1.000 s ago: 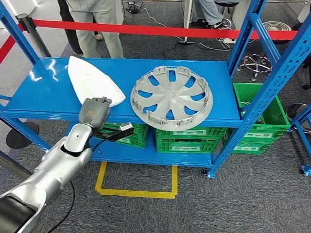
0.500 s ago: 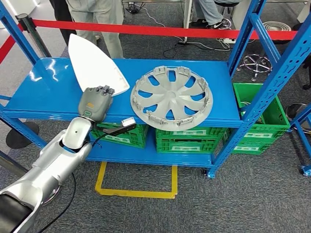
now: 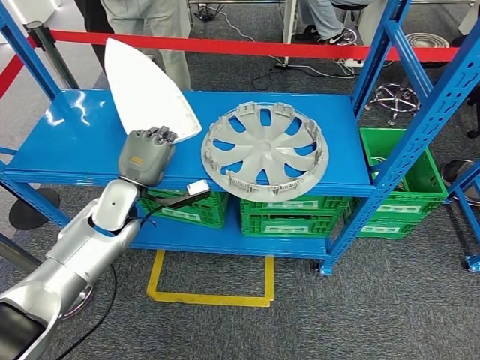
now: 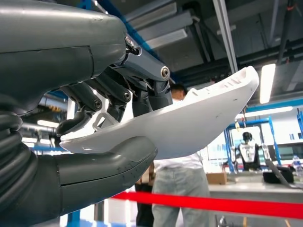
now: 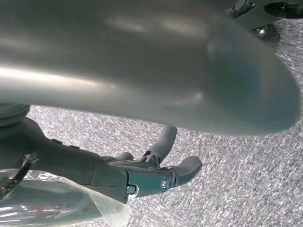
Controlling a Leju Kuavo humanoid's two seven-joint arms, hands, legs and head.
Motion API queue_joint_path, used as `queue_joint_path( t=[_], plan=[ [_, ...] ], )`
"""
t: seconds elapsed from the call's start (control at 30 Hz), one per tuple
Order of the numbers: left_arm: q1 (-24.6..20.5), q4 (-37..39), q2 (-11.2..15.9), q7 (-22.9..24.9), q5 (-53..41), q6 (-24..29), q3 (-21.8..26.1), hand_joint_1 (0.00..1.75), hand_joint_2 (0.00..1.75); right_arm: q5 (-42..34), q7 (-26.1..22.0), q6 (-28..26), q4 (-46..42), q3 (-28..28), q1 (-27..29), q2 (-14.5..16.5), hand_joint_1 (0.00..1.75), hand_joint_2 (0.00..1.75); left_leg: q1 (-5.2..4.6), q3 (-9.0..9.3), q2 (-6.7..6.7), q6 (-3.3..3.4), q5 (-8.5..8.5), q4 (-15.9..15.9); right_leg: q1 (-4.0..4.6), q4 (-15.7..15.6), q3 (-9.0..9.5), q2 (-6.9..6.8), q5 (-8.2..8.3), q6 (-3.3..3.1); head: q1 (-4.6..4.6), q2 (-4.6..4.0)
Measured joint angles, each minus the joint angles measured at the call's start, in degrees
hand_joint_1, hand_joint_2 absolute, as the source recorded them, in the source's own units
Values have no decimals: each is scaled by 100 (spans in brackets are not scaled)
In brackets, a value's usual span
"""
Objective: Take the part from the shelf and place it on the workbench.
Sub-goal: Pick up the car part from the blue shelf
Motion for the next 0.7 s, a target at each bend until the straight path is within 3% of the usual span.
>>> queue_joint_path(
  t=[0.7],
  plan=[
    [144,-159,79,-41,269,-304,25,175,175,82,39,6,-7,-1,-1,14,0,0,-9,-6,0,8,-5,16,-12,-5,-1,0,4,6,-1,0]
  ],
)
